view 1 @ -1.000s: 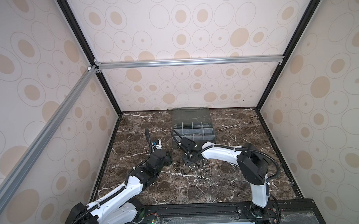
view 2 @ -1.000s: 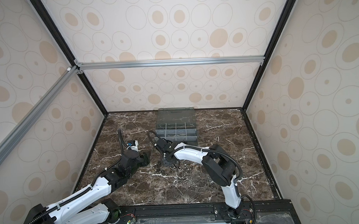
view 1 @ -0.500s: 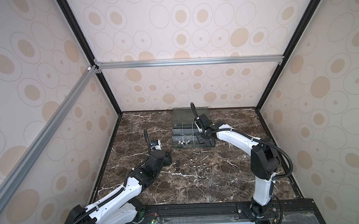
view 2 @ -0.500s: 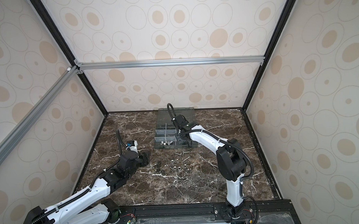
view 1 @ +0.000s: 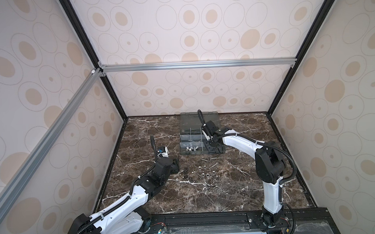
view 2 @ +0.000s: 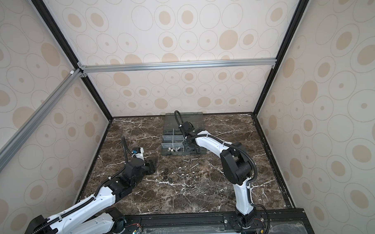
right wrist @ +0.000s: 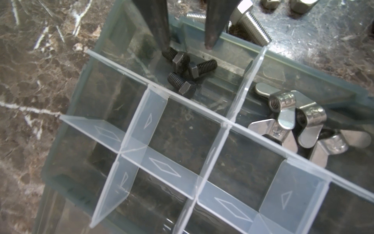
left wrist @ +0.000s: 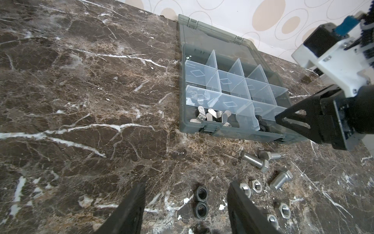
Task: Sort the screws and nuts into containers
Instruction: Place the screw into the container, then pick up the nut at the center of the table.
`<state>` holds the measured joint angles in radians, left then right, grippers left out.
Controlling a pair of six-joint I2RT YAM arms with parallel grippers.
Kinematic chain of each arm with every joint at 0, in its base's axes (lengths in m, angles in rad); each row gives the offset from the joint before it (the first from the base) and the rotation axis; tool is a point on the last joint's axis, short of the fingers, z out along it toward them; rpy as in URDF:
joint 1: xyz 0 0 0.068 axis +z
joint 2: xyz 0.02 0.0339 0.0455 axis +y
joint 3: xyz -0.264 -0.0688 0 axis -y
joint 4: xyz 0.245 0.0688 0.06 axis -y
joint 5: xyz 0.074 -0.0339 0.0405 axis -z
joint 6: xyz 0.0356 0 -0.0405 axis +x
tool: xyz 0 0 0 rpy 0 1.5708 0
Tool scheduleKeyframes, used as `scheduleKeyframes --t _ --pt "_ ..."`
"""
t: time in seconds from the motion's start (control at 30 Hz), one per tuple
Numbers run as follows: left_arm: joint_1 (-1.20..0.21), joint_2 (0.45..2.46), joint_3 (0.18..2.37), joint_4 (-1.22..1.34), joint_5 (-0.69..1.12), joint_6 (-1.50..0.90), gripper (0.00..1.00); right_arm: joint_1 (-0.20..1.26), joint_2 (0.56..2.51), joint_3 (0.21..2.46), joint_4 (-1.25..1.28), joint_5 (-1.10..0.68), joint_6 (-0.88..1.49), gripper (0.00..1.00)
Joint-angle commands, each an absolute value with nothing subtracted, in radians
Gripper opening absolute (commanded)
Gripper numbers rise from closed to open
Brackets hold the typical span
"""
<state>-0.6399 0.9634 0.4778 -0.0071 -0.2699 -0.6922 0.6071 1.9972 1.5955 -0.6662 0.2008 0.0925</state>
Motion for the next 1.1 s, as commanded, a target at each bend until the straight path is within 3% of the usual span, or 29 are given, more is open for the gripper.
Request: scheduleKeyframes --t 0.0,0.37,1.07 --pt "-0.631 0.977 0.486 0.015 -0.270 -0.706 0.65 0.601 1.997 1.621 -0.681 0.193 0.100 0.36" --pt "-0.630 1.021 0.450 0.086 -0.238 -0.692 0.65 0.600 1.829 1.467 -0.626 0.181 0.195 0.41" --pt "-0.622 1.254 0.617 0.080 -0.222 -0.601 0.65 0.690 1.467 1.056 -0.525 0.129 0.349 0.51"
